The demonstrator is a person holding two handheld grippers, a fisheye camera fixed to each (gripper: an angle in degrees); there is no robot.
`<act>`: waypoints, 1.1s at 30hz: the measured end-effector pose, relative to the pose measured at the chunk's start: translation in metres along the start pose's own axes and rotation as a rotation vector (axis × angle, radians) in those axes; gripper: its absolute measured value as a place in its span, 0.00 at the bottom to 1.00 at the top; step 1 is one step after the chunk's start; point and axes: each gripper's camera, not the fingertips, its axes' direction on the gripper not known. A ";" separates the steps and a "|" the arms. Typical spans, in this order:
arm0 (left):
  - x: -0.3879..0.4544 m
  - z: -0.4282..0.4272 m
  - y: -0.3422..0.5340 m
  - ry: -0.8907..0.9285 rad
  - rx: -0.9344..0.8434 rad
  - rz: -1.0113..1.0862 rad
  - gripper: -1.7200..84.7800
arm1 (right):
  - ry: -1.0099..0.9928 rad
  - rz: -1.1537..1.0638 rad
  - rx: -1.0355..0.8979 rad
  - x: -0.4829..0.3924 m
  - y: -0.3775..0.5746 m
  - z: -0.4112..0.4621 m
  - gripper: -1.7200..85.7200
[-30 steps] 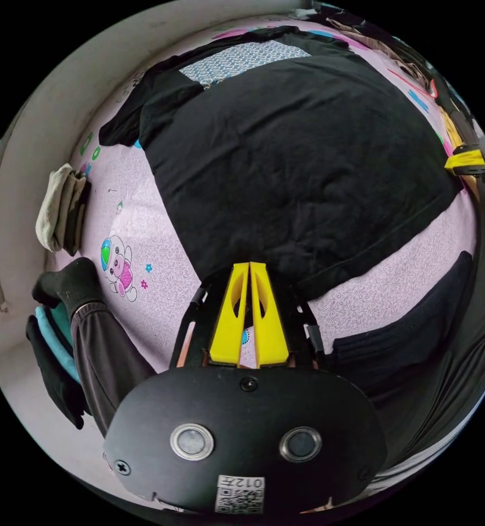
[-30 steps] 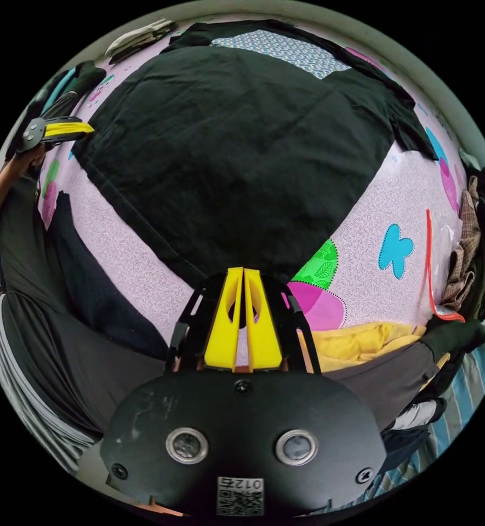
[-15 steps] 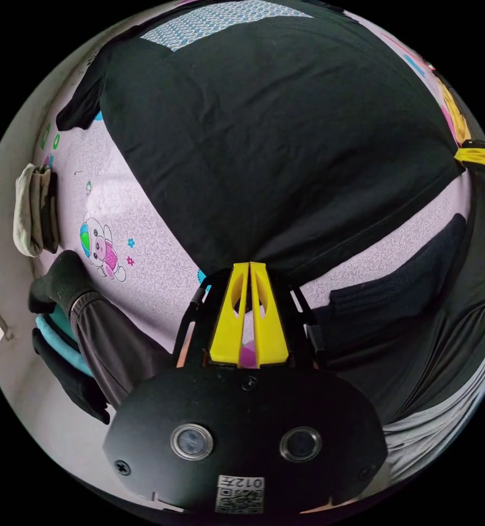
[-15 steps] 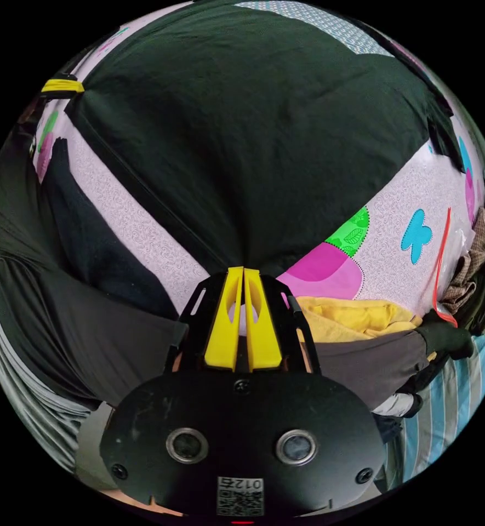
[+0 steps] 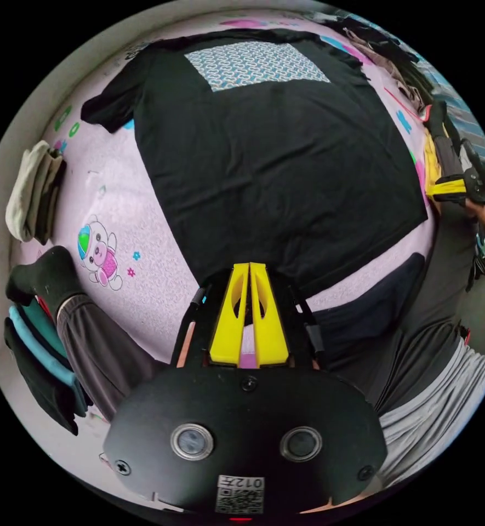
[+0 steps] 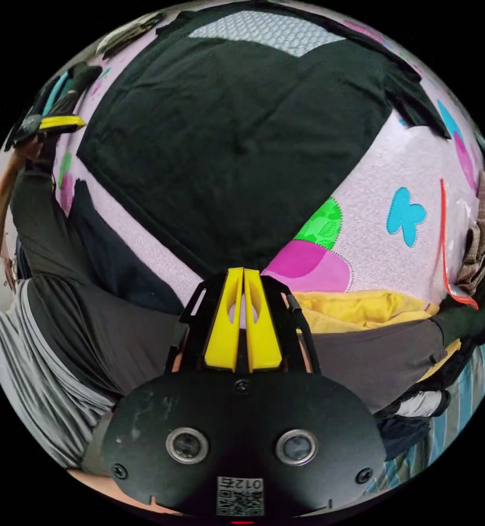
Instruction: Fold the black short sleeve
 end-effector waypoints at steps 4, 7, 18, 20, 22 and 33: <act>0.015 0.018 -0.019 -0.100 -0.094 0.043 0.03 | 0.054 -0.019 -0.011 -0.010 -0.012 0.010 0.01; 0.013 0.028 -0.020 -0.128 -0.123 0.030 0.03 | 0.097 -0.024 -0.064 -0.017 -0.017 0.027 0.01; 0.006 0.023 -0.008 -0.137 -0.171 0.045 0.03 | 0.158 -0.086 -0.119 -0.038 -0.004 0.037 0.01; 0.003 0.020 -0.005 -0.138 -0.180 0.051 0.03 | 0.173 -0.095 -0.115 -0.043 -0.002 0.037 0.01; 0.000 0.017 -0.002 -0.137 -0.182 0.044 0.03 | 0.187 -0.101 -0.119 -0.047 0.000 0.037 0.01; -0.018 0.000 0.014 -0.133 -0.298 0.066 0.03 | 0.258 -0.134 -0.163 -0.080 0.013 0.040 0.01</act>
